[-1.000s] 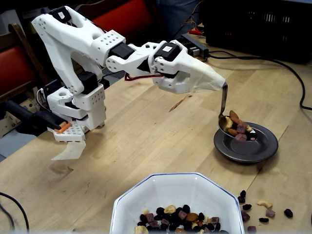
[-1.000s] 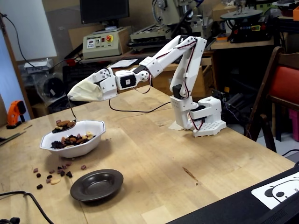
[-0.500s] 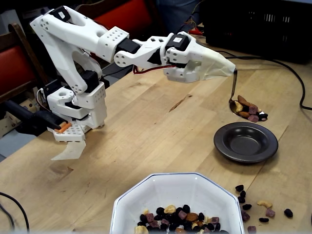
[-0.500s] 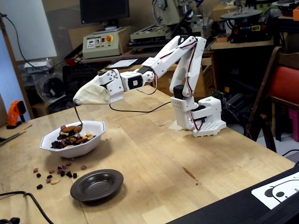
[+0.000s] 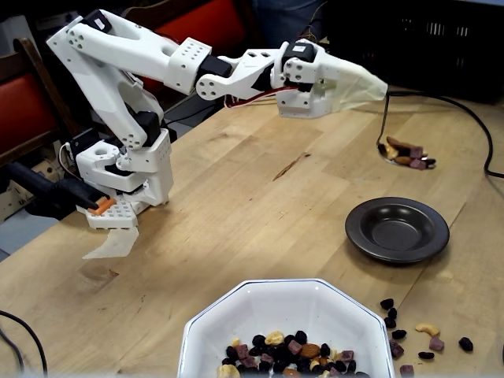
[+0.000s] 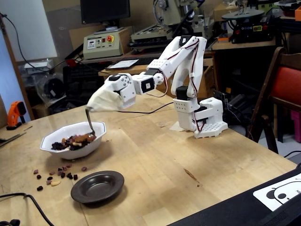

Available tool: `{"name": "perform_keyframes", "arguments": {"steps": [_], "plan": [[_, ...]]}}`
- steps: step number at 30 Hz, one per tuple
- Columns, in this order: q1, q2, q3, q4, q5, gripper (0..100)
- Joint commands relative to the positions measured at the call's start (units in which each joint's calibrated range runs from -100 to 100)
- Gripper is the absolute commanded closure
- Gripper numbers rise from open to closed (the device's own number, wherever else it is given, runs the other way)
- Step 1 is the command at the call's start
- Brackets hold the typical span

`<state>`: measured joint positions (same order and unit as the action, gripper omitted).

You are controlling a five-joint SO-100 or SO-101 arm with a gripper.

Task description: Use spoon to transfer food from the white bowl to brown plate

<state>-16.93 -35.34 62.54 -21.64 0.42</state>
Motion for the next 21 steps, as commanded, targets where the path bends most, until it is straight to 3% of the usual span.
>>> {"name": "perform_keyframes", "arguments": {"steps": [1,16,21], "plan": [[-1.07,-3.39,5.78,-0.65,0.34,97],[-0.84,-3.39,9.23,-0.89,0.63,97],[-0.84,-3.39,9.40,-0.89,5.23,97]]}}
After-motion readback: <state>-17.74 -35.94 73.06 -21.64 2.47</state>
